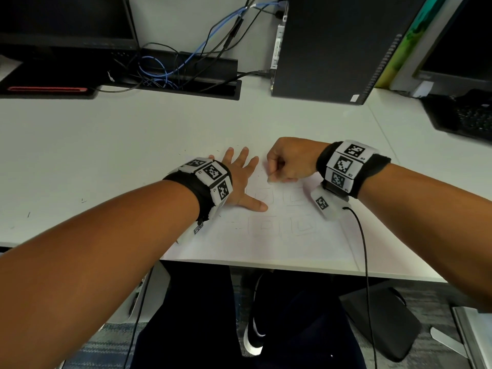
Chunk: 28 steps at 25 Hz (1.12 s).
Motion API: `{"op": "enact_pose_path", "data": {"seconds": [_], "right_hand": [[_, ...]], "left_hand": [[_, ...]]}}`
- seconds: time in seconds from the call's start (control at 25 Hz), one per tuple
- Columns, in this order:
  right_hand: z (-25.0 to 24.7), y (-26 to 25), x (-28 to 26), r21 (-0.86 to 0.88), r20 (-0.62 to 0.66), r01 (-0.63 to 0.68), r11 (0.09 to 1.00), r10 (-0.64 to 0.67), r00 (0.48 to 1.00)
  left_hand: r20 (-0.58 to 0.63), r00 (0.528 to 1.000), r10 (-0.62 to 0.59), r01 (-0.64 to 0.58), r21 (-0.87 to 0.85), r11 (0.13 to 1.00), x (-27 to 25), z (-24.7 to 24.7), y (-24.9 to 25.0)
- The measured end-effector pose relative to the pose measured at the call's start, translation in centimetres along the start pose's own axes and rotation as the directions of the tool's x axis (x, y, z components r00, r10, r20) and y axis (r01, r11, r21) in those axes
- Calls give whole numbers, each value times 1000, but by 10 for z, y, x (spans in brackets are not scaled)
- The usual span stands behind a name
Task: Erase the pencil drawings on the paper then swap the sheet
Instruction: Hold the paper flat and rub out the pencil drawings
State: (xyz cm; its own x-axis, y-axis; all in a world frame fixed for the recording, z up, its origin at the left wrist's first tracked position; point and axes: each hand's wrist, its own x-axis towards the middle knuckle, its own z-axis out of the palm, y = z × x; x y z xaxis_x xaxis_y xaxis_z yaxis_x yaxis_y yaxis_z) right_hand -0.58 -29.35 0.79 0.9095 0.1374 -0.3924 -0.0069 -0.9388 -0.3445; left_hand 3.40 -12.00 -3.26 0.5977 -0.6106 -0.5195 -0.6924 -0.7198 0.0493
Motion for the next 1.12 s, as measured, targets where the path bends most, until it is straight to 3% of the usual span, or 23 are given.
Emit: {"op": "enact_pose_path", "data": {"seconds": [0.12,0.28,0.44,0.6,0.76,0.92,1.12], "right_hand": [[-4,4,3,25,-61,-24,999,25,998],[1,3,-1,10,31,-4,1000,4,1000],[-4,6,8,69,-121,-34,997,42,992],[-3,-2,4,30,43,7,1000,-8,999],[-4,-1,6,50,-86,-23,999,27,996],[5,-11,0,45,25,42,998,-43,999],[5,-8,1,-21,-118,-35,999,32,993]], "left_hand": [[1,1000,-2,2,-2,1000,-1,-2,1],[4,1000,-4,4,-7,1000,0,0,0],[-1,1000,-2,2,-4,1000,0,0,1],[-2,1000,-3,3,0,1000,3,1,-1],[-5,1000,-1,1,9,1000,4,1,0],[-9,1000,1,-1,4,1000,5,3,-1],[-3,999,-32,32,20,999,-4,1,-2]]}}
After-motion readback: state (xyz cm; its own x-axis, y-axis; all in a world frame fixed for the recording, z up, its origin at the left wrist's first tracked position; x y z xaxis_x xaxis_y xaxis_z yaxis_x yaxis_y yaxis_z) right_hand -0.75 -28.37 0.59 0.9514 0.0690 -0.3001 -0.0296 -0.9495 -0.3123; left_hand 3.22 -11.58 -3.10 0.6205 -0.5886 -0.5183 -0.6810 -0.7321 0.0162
